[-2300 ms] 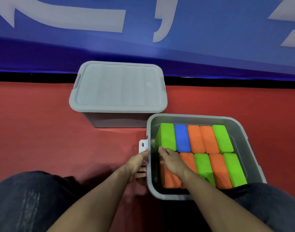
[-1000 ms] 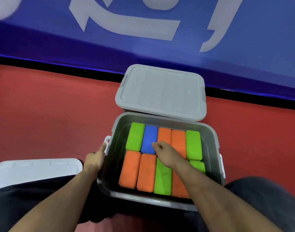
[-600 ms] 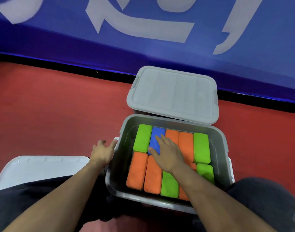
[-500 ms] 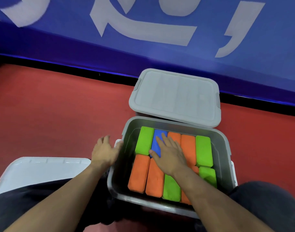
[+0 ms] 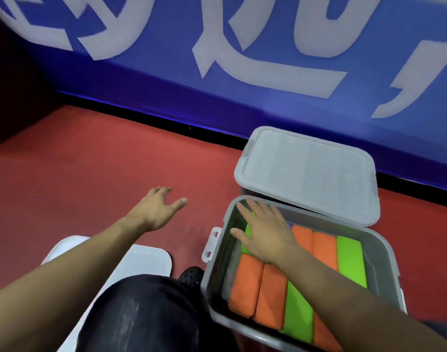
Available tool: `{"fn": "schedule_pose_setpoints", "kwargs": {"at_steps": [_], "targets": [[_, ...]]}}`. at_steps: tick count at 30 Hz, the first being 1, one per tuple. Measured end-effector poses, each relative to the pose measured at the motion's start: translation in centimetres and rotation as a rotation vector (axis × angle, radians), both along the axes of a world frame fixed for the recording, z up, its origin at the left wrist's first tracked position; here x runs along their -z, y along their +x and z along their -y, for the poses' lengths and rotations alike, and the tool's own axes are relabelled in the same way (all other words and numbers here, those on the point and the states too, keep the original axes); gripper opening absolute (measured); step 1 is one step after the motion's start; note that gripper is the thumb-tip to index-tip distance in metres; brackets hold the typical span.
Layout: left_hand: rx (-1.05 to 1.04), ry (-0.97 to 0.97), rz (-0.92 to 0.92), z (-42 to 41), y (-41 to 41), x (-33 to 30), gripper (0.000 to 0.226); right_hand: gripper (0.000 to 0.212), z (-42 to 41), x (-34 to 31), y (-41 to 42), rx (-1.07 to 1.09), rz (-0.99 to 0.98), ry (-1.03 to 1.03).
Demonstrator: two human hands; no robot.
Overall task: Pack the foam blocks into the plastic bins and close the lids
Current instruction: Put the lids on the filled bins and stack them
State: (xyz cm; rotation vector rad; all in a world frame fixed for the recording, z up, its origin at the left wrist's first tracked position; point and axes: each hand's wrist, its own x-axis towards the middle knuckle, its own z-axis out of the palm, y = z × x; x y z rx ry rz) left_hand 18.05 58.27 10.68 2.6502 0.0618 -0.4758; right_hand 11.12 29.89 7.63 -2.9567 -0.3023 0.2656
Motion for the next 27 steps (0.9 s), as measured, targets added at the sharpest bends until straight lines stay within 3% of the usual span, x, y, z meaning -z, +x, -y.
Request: {"fn": "schedule_pose_setpoints", "kwargs": {"at_steps": [4,12,18,23,27], "targets": [[-0.086,-0.016,-0.058,-4.8,-1.0,2.7,0.081,0.073,-4.3,0.6,2.7,-0.073,-0.041,-0.023],[-0.202,-0.022,-0.115,-10.4,-1.5,11.3,0.071,0.07,-10.6,4.2,6.5,-0.166,-0.106,-0.06],[-0.231,-0.001,-0.242,-10.7,-1.6,19.9,0.065,0.07,-13.4,8.8,8.0,-0.222,-0.144,-0.056],[-0.228,0.034,-0.349,-9.8,-2.1,26.6,0.046,0.071,-14.1,12.1,8.9,-0.272,-0.189,-0.056],[-0.252,0.067,-0.392,-9.1,-2.6,31.2,0.051,0.071,-14.3,14.4,9.7,-0.281,-0.213,-0.075]]}}
